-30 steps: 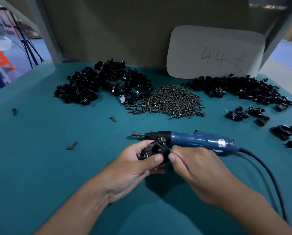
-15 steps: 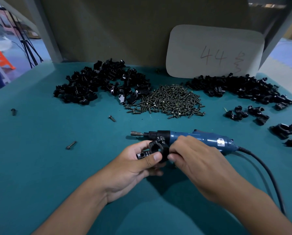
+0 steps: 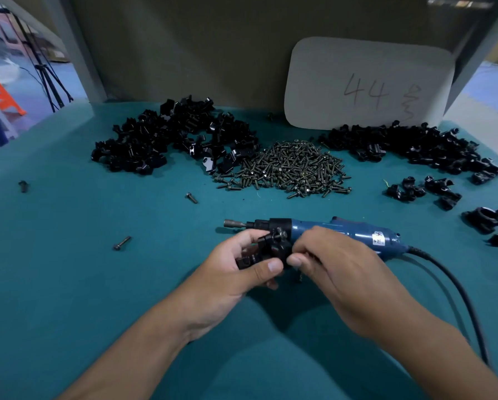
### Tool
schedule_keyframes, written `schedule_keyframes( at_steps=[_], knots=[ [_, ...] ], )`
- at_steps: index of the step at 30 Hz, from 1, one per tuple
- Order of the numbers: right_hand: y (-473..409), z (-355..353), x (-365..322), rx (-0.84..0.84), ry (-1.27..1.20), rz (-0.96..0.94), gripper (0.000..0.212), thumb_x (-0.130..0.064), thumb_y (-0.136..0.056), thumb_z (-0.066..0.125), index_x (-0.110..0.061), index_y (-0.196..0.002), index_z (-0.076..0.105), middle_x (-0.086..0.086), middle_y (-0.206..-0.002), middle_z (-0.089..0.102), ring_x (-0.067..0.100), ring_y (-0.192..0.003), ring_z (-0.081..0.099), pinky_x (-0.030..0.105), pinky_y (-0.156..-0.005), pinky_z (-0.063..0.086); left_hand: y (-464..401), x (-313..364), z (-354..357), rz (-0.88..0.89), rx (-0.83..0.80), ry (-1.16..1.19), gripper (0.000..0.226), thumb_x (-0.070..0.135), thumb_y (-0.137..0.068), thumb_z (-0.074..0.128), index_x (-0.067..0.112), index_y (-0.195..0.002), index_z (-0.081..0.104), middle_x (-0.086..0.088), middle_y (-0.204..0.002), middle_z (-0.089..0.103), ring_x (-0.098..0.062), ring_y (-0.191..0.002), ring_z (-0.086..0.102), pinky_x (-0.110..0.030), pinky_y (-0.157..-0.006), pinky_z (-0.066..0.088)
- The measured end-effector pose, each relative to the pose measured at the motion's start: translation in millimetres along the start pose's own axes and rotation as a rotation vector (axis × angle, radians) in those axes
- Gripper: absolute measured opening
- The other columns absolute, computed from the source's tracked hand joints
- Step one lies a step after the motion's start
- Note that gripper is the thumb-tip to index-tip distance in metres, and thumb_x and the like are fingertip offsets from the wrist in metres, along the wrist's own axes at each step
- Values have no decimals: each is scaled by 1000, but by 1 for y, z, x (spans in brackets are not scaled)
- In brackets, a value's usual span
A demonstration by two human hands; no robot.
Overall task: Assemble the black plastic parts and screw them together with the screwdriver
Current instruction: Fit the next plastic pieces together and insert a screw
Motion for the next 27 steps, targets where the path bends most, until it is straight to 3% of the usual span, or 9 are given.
schedule_keyframes(
  at_steps=[4,10,14,16,18,21,27],
  knots=[
    [0,4,-4,109,-225,106,25,-51,-92,54,-29,-81,59,-16,-87,61,-1,-73,54,8,-61,36,0,0,0,10,31,9,46,13,-82,71,7,-126,61,-7,-112,71,-17,-99,63,-26,-76,54],
    [2,10,-6,236,-290,136,9,-24,-85,77,-27,-82,70,-20,-75,67,2,-74,63,8,-64,43,0,0,-2,-29,25,61,44,14,-83,72,9,-125,62,-6,-108,71,-17,-96,63,-27,-77,54],
    [1,6,-3,250,-269,15,14,-25,-85,77,-21,-97,74,-20,-84,69,-2,-83,64,6,-74,45,1,3,-2,-35,-3,154,48,12,-84,71,5,-130,59,-11,-116,69,-17,-100,65,-26,-77,55],
    [0,5,-3,196,-311,88,20,-43,-86,70,-30,-102,68,-23,-88,68,-3,-88,64,8,-74,45,1,4,-1,-25,3,138,51,15,-80,76,5,-127,60,-9,-112,71,-17,-98,66,-26,-77,55],
    [0,7,-1,189,-288,118,25,-55,-87,61,-31,-91,66,-23,-82,66,1,-81,63,13,-68,46,0,5,-1,-16,33,124,48,13,-80,79,6,-124,62,-8,-109,72,-18,-97,67,-25,-76,56],
    [0,8,0,228,-232,62,25,-49,-92,61,-27,-81,66,-24,-69,58,2,-71,58,9,-62,40,0,5,-1,-12,72,125,46,11,-74,77,9,-119,66,-9,-107,74,-19,-95,71,-23,-71,57],
    [-2,10,4,209,-197,-4,8,-35,-93,65,-27,-91,65,-19,-82,61,-7,-82,56,2,-72,36,2,6,-2,-31,32,145,44,15,-83,77,5,-125,64,-11,-110,74,-18,-89,70,-25,-73,58]
  ],
)
Point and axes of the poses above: each hand's wrist, its own y-axis away from the middle knuckle, its own z-axis out of the palm, x = y × z, the point moved 1 cm from there along -y, towards the middle knuckle
